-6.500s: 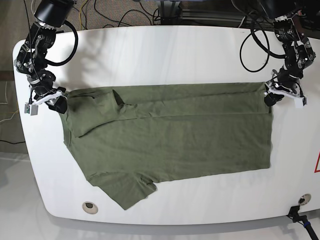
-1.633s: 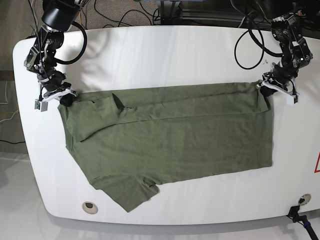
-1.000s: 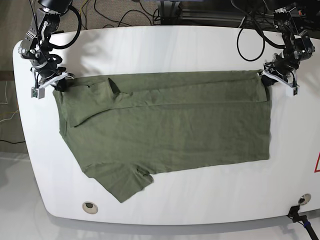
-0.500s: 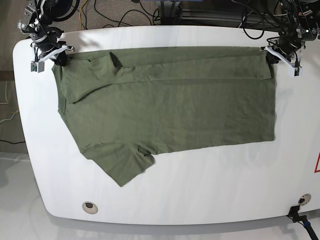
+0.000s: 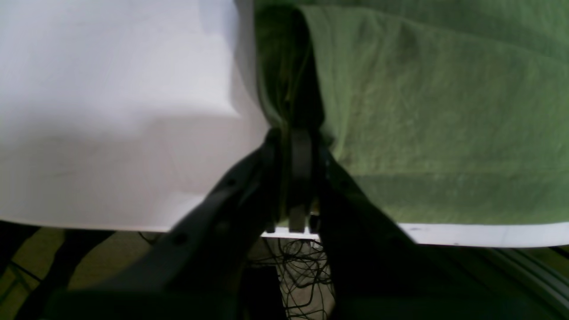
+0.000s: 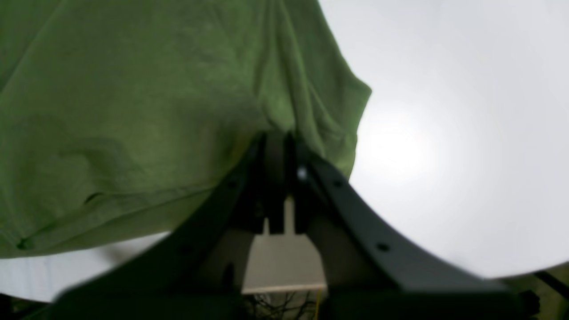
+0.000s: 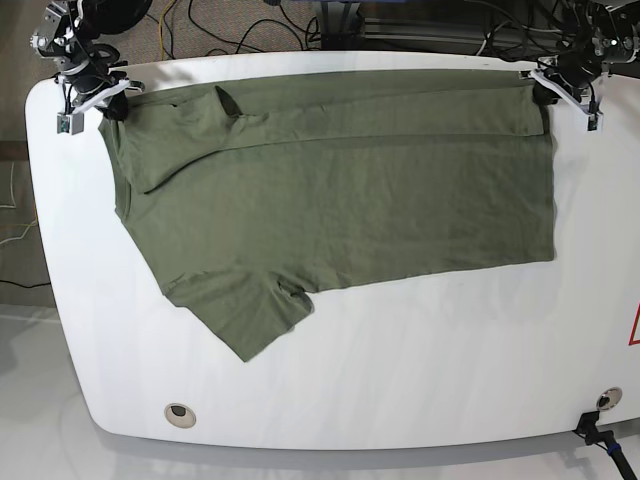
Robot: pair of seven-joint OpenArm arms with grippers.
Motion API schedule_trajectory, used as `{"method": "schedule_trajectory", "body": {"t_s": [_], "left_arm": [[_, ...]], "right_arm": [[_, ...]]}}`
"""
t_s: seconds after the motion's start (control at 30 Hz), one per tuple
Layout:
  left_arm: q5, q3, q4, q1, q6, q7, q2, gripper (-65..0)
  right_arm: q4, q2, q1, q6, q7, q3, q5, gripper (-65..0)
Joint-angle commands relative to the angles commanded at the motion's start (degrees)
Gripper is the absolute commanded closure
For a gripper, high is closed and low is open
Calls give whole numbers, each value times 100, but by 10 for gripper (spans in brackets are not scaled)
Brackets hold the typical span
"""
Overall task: Fold the T-shirt properly
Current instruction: 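Pull the folded shirt away from the hem with both grippers, then release the shirt and move both grippers toward the hem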
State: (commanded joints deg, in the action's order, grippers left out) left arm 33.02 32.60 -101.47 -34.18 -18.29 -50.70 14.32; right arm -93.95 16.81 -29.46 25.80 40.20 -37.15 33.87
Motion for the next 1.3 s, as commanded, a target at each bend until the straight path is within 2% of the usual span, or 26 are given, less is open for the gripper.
{"method": "schedule_trajectory", "body": {"t_s": [0.47,0.5,0.67,0.7,0.77,0.83,0.9,0.97,1.13,1.3], "left_arm": [[-27,16,29,-163,-13,16,1,0],[-17,-18,-1,-138,-42,-45,8,0],[23,36,-49,-86,-51,51,3,0],[35,36,-64,-86,-49,88,-4,0],[66,66,-83,-62,-80,95,-1,-20],[120,55,-99,-76,-102,64,7,-96],[150,42,-168,-73,-102,49,18,-166],[154,50,-256,-56,-98,94,20,-202],[171,114,-392,7,-109,179,94,-250],[228,202,-471,262,-73,282,246,-217]], "right_arm": [[-307,-72,-285,-1,96,-58,-30,0],[-156,-51,-174,52,49,-40,-141,0],[-149,-86,-194,58,38,-66,-187,0],[-143,-83,-181,63,35,-54,-184,-13],[-183,-76,-194,87,41,-75,-163,-96],[-300,-84,-218,108,59,-128,-158,-176],[-496,-74,-209,116,24,-194,-161,-224],[-710,-84,-172,92,22,-330,-140,-245],[-1086,-65,83,86,59,-627,-102,-251],[-1283,-48,437,47,98,-634,-122,-242]]}}
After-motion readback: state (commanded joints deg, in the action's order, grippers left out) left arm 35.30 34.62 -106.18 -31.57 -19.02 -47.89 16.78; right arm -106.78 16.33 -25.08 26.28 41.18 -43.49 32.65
